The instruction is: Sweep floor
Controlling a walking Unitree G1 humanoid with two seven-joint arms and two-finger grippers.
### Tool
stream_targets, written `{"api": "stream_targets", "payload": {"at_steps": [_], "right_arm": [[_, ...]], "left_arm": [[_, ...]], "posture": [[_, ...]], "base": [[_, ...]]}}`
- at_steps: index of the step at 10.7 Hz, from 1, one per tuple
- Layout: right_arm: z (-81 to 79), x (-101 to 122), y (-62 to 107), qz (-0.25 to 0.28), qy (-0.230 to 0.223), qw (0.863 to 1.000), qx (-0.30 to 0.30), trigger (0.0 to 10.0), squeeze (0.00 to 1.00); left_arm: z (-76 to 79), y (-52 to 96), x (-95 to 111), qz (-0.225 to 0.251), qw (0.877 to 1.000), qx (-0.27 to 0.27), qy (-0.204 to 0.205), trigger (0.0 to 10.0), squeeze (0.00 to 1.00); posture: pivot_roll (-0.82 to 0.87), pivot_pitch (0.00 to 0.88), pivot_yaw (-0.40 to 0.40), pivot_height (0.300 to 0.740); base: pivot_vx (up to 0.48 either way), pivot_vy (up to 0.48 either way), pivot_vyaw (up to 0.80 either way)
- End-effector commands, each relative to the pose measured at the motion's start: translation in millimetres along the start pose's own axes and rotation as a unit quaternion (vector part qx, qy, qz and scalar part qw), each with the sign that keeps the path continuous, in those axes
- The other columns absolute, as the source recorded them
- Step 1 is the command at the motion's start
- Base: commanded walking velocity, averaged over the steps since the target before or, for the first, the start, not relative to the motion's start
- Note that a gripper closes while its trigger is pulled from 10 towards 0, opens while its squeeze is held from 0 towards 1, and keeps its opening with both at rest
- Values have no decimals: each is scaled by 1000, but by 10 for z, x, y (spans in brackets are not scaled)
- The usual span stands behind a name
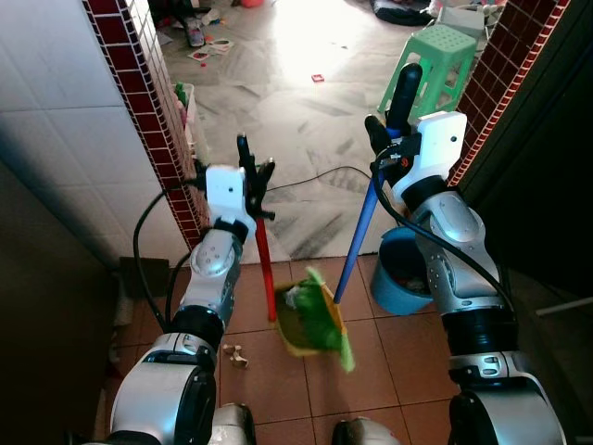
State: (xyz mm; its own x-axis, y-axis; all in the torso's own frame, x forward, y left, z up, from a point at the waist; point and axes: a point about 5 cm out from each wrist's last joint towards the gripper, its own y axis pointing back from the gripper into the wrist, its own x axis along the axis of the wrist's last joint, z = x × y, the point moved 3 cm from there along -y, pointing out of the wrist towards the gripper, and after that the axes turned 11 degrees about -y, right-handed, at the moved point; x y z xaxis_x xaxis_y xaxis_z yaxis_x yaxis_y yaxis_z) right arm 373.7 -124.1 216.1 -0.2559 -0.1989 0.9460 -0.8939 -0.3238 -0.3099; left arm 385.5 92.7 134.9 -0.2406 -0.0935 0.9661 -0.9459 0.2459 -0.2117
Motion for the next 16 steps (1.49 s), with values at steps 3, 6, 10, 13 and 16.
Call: {"api": "stream_targets", "payload": {"at_steps": [3,6,10,13,16], "right_arm": [[3,66,-34,13,14,1000,4,10000,0],[242,71,146,30,34,998,-52,10000,0],[304,-121,320,1,1,997,-78,10000,0],[418,-164,427,-9,42,992,-122,10000,0],[391,-275,592,-19,67,984,-161,10000,0]], "left_arm": [[-93,-59,229,48,999,22,4,10000,0],[-239,-7,408,78,996,37,-16,10000,0],[-390,91,549,90,994,53,-23,10000,0],[-355,185,638,89,995,42,-21,10000,0],[-380,292,723,79,996,32,-38,10000,0]], "posture": [[-69,0,-5,740],[-62,0,10,740],[-65,0,17,740],[-64,0,15,740],[-41,0,27,740]], "base": [[0,0,0],[0,0,0],[0,0,0],[0,0,0],[0,0,0]]}}
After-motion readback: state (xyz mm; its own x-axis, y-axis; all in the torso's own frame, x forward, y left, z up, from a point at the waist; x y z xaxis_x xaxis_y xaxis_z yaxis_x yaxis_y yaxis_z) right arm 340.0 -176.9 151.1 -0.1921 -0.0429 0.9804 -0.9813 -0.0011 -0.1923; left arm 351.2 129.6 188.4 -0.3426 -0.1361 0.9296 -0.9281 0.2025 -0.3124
